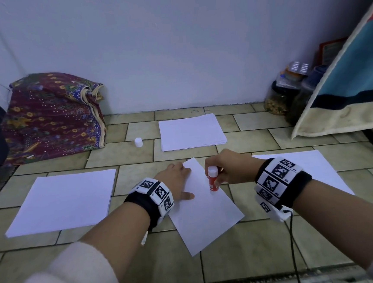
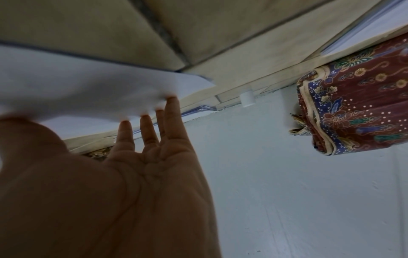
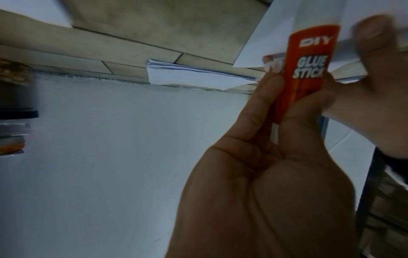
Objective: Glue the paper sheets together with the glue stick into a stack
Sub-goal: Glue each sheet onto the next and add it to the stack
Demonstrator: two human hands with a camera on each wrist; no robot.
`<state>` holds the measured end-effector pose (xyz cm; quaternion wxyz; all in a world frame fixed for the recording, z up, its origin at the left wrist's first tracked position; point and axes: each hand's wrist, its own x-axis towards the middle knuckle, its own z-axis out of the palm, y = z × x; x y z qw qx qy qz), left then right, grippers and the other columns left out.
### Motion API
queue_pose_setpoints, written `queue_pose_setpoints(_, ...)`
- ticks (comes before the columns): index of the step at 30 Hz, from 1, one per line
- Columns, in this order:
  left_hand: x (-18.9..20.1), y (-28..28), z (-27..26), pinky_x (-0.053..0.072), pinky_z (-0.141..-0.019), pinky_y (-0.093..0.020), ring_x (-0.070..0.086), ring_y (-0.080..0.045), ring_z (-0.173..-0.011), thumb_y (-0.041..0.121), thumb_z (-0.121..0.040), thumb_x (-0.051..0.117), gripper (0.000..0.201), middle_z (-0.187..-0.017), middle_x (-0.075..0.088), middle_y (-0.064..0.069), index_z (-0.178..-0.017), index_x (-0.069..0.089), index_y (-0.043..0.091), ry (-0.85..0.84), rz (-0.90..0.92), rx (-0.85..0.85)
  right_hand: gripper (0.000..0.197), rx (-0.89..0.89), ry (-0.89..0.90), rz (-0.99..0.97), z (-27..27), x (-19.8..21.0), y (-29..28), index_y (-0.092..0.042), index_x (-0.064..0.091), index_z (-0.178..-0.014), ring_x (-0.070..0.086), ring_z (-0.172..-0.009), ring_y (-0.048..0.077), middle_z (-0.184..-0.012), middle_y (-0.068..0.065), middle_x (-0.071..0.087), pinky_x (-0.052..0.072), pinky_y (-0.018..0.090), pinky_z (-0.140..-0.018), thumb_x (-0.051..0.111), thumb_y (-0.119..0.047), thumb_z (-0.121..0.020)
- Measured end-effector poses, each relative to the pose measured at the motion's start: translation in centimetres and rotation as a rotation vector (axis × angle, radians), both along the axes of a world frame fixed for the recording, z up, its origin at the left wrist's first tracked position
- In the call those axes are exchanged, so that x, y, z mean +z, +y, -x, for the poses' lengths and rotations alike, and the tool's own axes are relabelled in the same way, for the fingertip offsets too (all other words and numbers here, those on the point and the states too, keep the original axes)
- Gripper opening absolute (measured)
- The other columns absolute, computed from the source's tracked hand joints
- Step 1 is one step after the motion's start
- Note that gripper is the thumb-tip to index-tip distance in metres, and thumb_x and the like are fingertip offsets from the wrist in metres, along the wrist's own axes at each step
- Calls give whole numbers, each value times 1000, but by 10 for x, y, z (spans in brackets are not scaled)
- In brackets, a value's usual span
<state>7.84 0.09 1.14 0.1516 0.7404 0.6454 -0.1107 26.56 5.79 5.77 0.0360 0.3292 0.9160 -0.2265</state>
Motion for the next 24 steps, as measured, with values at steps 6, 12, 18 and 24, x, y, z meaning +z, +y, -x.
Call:
queue_pose_setpoints(6,3,4,5,44,-98,-39,34,-21,-129,50,-91,54,64,-143,31,-2,-144,32,21,37,11,-53,19,47,-81,78,-26,4,-16,-11,63,-95,58,-81,14,-89,0,67,49,27,-74,73,-10,-80)
queue_pose_setpoints(12,2,1,20,47,-92,-38,37,-21,-126,28,-100,41,44,-142,32,-2,-143,33,22,105,-23,-108,21,43,-126,135,-39,10,-13,-19,61,-88,60,-78,11,-83,-9,63,49,24,-71,78,-15,-77)
queue_pose_setpoints(18,-2,-7,38,42,-96,-34,34,-17,-129,40,-94,54,55,-139,34,0,-143,34,25,25,-18,-41,15,-330,506,434,-53,34,16,-5,61,-82,68,-65,13,-76,4,70,54,22,-57,73,3,-77)
queue_pose_setpoints(24,-12,-22,50,34,-106,-37,22,-19,-136,56,-89,54,74,-145,23,-2,-146,26,18,-18,-21,22,6,-813,1176,647,-35,4,30,-4,57,-85,52,-43,10,-60,4,59,39,16,-40,59,-4,-90)
